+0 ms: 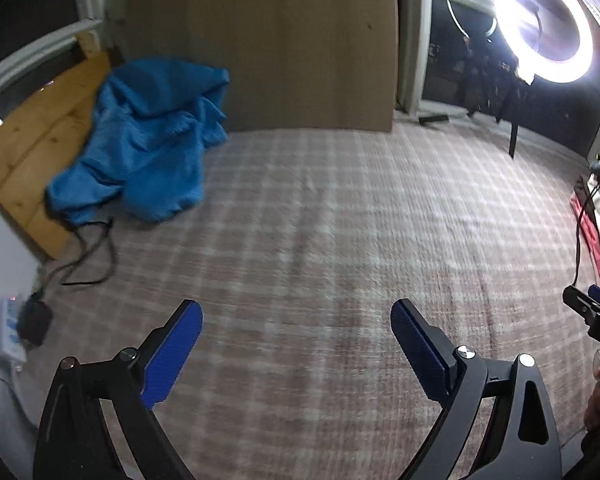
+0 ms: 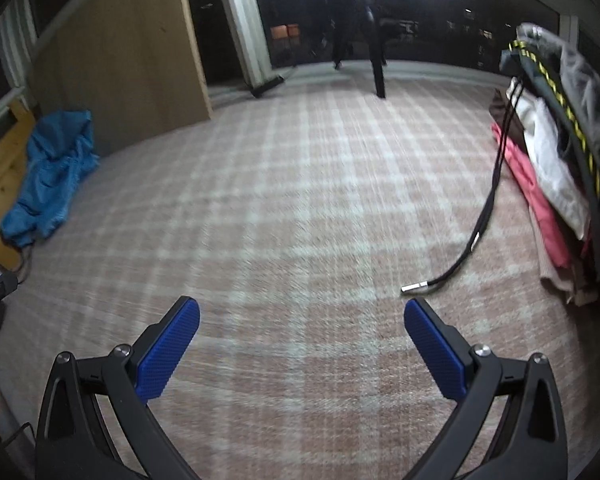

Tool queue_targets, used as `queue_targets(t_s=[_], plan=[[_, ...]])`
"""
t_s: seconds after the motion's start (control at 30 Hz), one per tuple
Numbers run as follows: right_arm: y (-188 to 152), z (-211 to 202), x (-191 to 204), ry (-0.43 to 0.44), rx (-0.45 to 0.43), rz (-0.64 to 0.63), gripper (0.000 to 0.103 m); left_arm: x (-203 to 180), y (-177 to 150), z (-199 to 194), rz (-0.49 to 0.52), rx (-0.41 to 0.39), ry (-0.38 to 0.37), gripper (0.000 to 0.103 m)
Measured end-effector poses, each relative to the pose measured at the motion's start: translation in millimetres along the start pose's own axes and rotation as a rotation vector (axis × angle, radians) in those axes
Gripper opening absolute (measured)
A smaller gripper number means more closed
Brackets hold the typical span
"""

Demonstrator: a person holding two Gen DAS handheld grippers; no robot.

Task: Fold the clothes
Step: 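Move both grippers open toward the crumpled blue coat by the wall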

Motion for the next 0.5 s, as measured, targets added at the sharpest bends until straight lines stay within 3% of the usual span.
queue_targets(t_s=[0.23,0.5], plan=[[40,-55,48,0.093,-0.084,-0.112,0.103,41,37,-51,-0.06,-0.099,0.012,0.096],[93,-115,132,0.103,-0.265,-0.28,0.103,125,86,-99,-0.117,-0.234,0.065,0.099]])
Point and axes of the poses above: each gripper's, at about its wrist camera, not at the fingertips, and z roughly the way its jaws point, x to its left, y to its top, the point moved 7 cm from there along z, roughly the way its jaws point, and after that the axes turned 4 degrees about -z, right-handed, at the moved point
